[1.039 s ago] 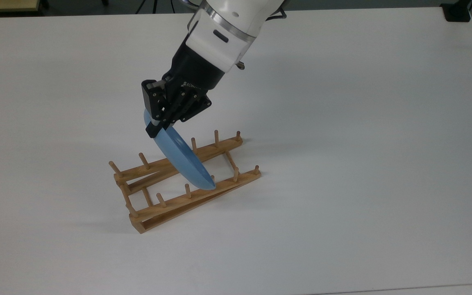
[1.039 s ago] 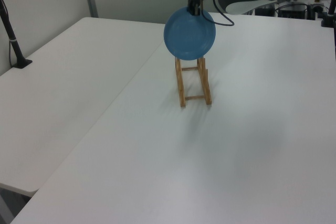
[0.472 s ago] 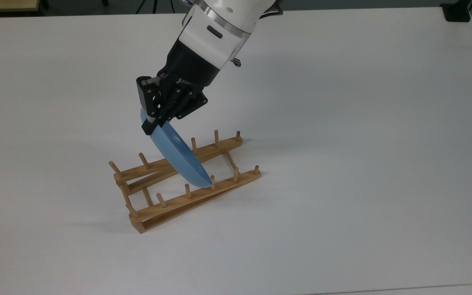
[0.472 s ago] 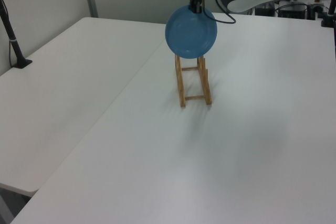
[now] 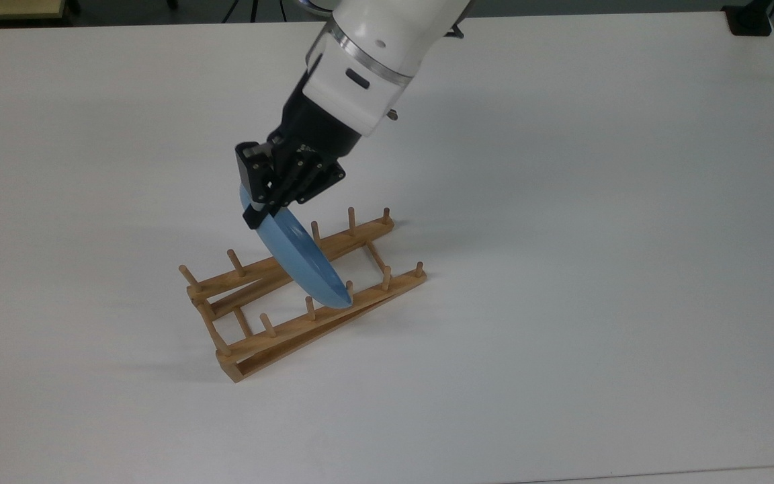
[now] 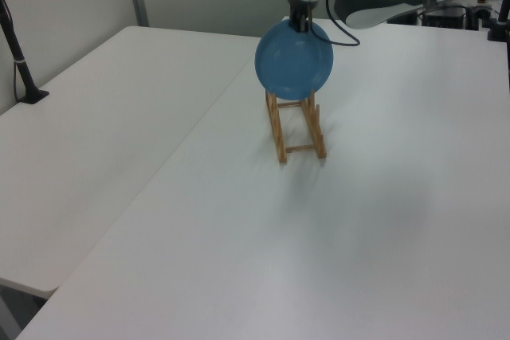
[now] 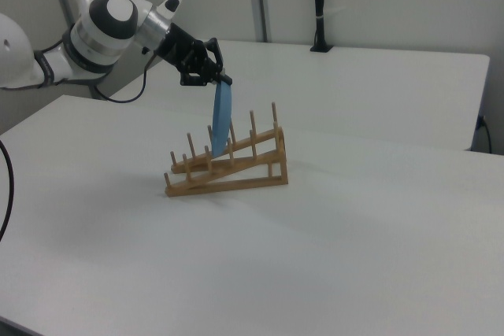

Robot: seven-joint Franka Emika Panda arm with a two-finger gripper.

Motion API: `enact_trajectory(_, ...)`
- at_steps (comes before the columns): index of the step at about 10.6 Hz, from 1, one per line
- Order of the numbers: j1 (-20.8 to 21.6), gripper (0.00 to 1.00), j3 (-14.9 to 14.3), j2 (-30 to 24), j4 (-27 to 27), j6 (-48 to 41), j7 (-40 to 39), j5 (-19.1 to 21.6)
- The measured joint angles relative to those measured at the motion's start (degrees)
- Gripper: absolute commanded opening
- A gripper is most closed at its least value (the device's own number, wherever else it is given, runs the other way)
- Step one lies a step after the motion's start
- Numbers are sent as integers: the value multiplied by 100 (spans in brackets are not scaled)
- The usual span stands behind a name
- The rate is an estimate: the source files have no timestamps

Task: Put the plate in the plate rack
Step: 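Carry the upright plate over the rack and lower it between pegs, then open the gripper and raise it away from the plate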

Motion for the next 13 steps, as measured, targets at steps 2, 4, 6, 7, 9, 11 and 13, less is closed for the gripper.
enact_trajectory(2, -8, 88, 17, 91, -69, 0, 1, 0)
enact_trajectory(4, -26, 100, 17, 119, -72, 0, 15, 0)
enact_trajectory(6, -44, 100, 51, 118, -71, 0, 255, 0)
enact_trajectory(7, -53, 100, 118, 118, -69, 0, 449, 1)
enact_trajectory(9, -74, 100, 313, 115, -57, 0, 1009, 133)
enact_trajectory(11, -84, 100, 488, 96, -21, 0, 1350, 1056)
enact_trajectory(13, -369, 100, 778, -129, 75, -729, 1467, 2381)
